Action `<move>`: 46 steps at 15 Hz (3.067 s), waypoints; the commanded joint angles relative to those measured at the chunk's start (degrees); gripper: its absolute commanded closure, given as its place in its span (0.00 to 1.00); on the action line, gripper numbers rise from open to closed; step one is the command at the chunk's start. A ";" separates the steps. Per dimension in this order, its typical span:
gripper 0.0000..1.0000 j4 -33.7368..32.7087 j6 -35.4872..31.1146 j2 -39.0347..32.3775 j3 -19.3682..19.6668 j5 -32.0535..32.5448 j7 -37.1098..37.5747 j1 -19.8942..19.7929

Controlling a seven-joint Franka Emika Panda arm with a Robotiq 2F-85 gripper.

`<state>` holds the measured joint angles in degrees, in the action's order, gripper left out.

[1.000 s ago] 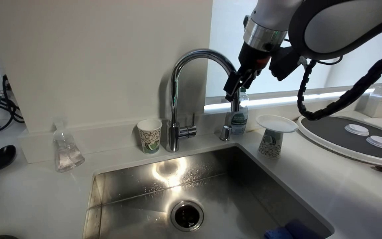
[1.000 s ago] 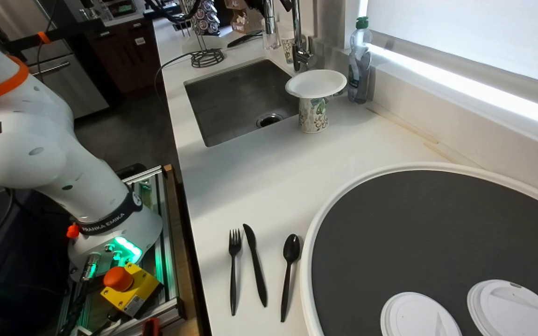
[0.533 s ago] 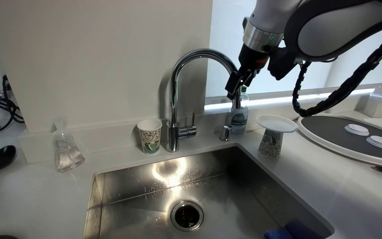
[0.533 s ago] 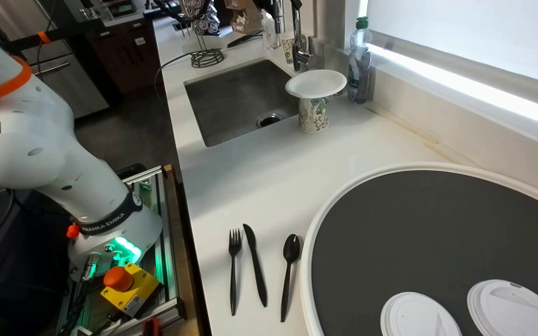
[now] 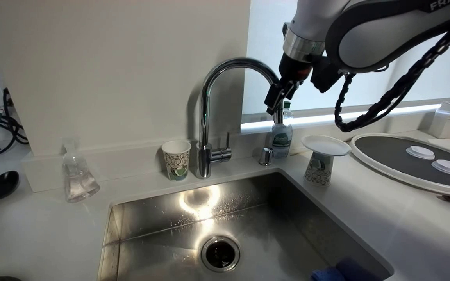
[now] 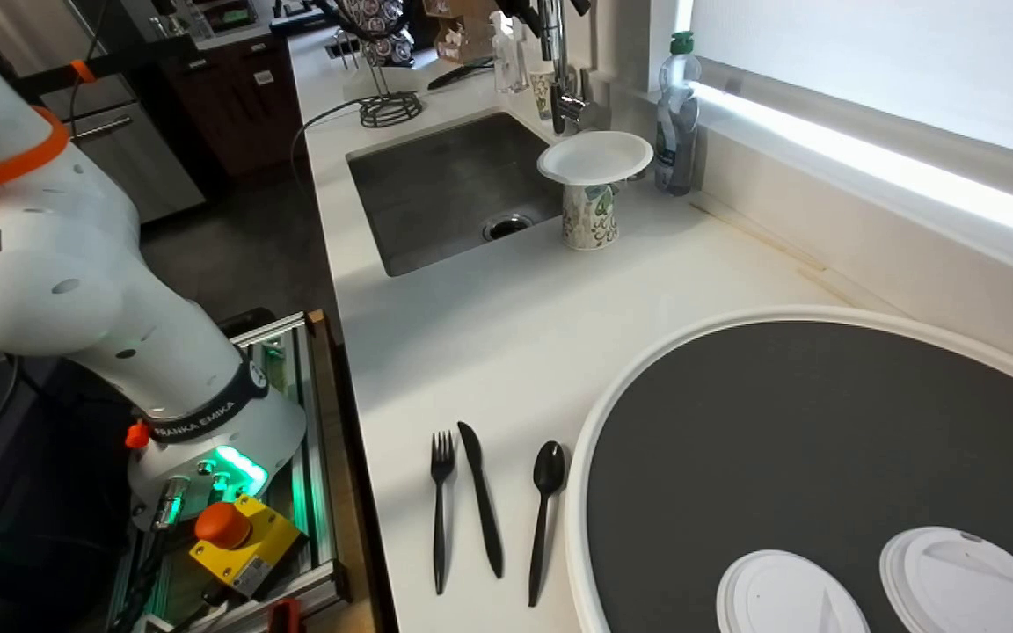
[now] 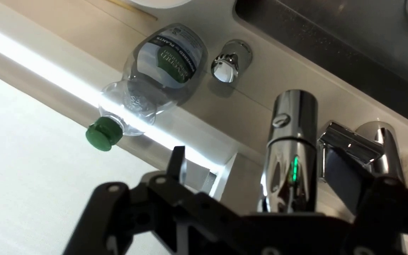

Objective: Move the tap to the left and put the cup on top of the other cup

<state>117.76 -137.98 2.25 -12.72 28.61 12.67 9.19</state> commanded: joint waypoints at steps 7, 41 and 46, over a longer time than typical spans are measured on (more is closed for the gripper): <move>0.00 -4.17 -1.00 -4.26 1.96 3.13 -1.32 0.29; 0.00 -7.16 19.28 3.91 -4.15 -27.72 -12.37 7.45; 0.00 -7.57 18.15 2.98 -5.15 -27.79 -11.86 8.15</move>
<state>110.50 -120.07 5.35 -17.78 0.74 0.71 17.40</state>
